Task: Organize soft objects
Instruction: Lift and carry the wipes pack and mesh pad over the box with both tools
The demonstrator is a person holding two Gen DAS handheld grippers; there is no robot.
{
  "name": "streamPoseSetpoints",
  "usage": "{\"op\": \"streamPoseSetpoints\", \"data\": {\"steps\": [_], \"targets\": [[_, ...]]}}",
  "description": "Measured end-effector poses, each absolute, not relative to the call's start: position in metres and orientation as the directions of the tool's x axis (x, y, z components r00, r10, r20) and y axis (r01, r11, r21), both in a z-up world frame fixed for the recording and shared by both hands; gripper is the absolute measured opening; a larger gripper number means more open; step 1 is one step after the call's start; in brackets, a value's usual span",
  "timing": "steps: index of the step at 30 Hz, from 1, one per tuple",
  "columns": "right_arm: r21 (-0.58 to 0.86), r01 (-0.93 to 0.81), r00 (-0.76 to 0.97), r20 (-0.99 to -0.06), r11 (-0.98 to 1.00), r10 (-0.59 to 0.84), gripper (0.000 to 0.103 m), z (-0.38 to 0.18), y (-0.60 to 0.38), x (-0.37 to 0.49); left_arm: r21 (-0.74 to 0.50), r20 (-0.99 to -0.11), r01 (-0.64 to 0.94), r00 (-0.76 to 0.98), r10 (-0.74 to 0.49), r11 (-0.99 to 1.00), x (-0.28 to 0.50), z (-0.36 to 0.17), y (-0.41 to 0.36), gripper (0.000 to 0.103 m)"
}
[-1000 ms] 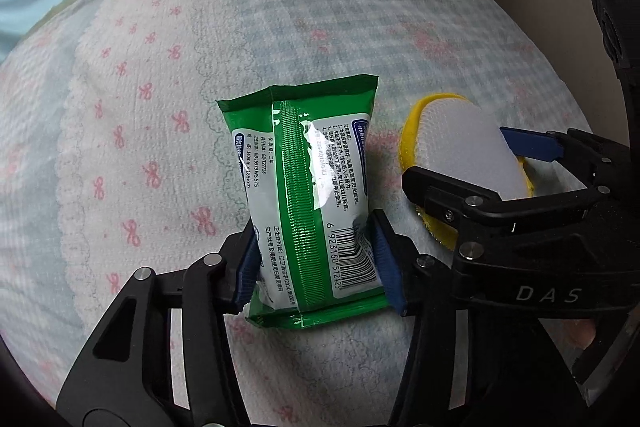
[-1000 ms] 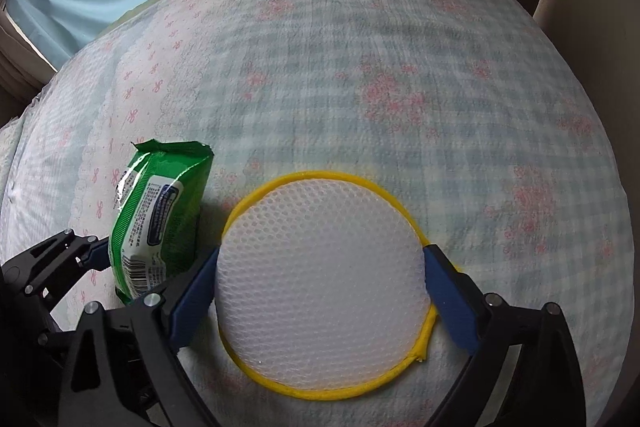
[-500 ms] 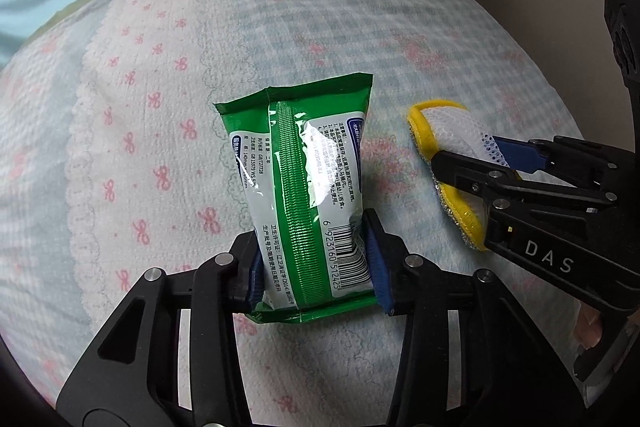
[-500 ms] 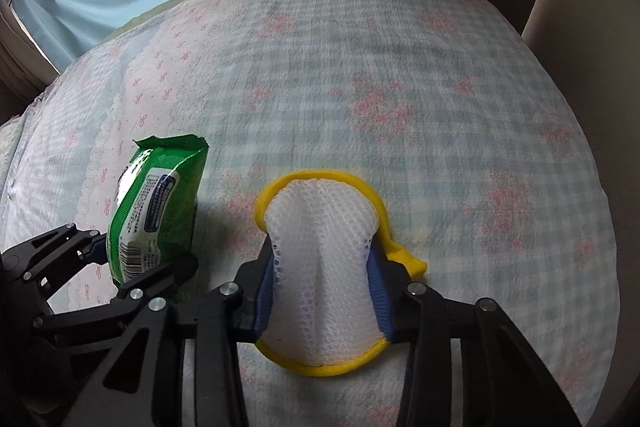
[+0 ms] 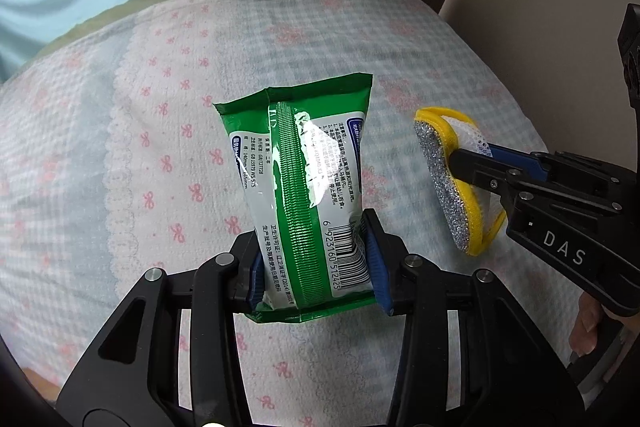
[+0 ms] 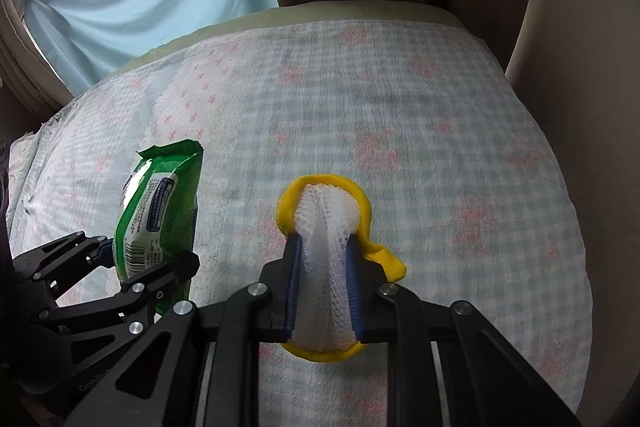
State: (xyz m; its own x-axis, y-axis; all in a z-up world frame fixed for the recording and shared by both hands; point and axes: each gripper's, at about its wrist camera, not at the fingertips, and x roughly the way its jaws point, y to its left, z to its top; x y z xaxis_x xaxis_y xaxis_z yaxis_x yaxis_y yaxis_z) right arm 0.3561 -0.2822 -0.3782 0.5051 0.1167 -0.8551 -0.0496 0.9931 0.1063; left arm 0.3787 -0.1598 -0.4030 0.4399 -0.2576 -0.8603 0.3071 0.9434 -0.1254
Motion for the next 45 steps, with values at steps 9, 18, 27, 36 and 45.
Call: {"op": "streamPoseSetpoints", "data": {"steps": [9,18,27,36,45], "targets": [[0.131,-0.071,0.591,-0.793,0.989,0.148,0.019,-0.274,-0.271,0.313,-0.136,-0.801,0.269,0.537,-0.266,0.953,0.336,-0.288,-0.14,0.038],[0.127,-0.202,0.633,-0.74,0.971,0.228,0.019,-0.164,-0.212,0.234,-0.121,-0.763,0.199,0.608,-0.219,0.973,0.247,-0.175,-0.078,0.038],[0.163,-0.34,0.601,-0.72,0.926,0.347,0.019,-0.12,-0.124,0.162,-0.103,-0.763,0.074,0.634,-0.126,0.992,0.16,-0.137,0.025,0.038],[0.208,-0.346,0.549,-0.746,0.915,0.377,0.019,-0.141,-0.031,0.119,-0.099,-0.812,0.06,0.572,-0.116,0.993,0.123,-0.167,0.129,0.038],[0.249,-0.179,0.491,-0.816,0.952,0.306,0.019,-0.2,0.035,0.117,-0.099,-0.886,0.173,0.433,-0.166,0.98,0.128,-0.232,0.197,0.038]]}}
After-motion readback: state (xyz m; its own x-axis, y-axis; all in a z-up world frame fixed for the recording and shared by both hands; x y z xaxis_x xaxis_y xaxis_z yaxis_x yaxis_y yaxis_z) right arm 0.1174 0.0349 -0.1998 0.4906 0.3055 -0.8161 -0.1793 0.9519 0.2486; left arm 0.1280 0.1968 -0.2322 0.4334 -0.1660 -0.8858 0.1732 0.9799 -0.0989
